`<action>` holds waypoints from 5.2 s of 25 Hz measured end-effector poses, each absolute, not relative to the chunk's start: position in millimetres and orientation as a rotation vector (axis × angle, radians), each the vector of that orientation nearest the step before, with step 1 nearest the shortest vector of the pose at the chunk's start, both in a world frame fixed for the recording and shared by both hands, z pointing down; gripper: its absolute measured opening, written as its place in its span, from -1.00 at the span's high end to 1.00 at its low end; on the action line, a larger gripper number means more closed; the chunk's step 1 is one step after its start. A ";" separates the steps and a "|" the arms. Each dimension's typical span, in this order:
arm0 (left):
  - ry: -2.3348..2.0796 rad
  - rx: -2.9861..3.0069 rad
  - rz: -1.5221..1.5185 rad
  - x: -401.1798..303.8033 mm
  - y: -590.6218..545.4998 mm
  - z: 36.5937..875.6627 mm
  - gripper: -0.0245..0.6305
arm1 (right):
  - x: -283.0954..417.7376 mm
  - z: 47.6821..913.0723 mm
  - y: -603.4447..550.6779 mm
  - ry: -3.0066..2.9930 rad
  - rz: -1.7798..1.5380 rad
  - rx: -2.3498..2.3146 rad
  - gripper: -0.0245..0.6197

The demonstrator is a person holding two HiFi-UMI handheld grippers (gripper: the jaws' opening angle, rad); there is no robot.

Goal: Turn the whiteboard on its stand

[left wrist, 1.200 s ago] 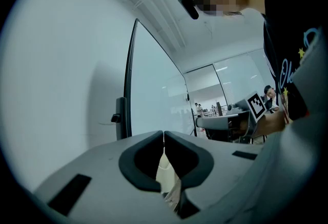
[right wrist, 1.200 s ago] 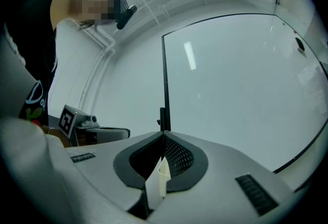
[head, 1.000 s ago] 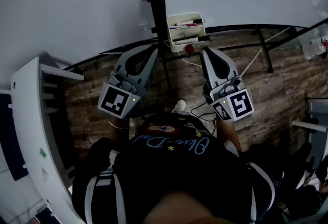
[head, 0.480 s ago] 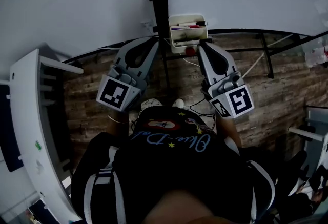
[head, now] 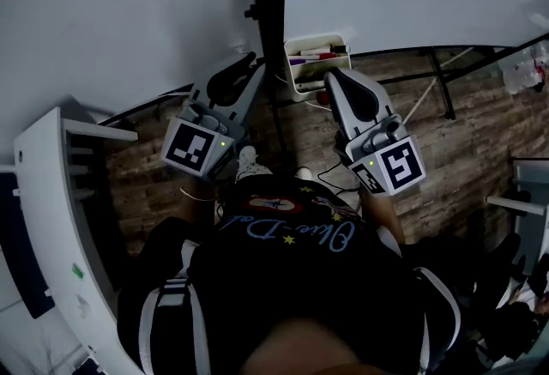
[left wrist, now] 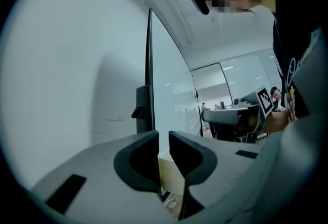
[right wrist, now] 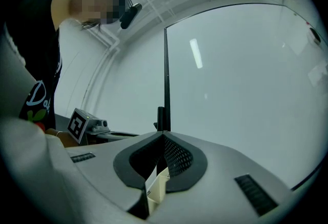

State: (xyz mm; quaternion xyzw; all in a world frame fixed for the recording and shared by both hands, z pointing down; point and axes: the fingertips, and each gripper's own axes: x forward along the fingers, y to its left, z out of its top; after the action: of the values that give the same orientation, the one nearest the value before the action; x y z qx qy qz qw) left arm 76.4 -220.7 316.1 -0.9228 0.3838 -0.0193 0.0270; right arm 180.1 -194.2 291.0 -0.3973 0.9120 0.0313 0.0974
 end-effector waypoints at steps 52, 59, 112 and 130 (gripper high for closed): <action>0.715 -3.065 -0.138 112.5 -293.1 339.0 0.26 | 178.8 290.8 -222.9 2.525 0.064 -1.557 0.82; 0.708 -3.085 -0.106 114.2 -294.2 338.4 0.31 | 179.6 289.9 -223.5 2.523 0.063 -1.560 0.82; 0.789 -3.059 -0.130 86.6 -269.0 335.2 0.30 | 98.2 278.2 -238.4 2.714 0.090 -1.162 0.82; 0.913 -3.016 -0.111 81.8 -276.3 334.0 0.30 | 68.9 275.5 -238.6 2.840 0.153 -0.935 0.80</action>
State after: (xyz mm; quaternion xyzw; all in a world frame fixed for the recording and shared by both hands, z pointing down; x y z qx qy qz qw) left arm 81.8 -276.3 334.0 -0.9565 0.2896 -0.0351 -0.0058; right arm 68.9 -238.6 275.5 -0.3115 0.9460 0.0510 0.0738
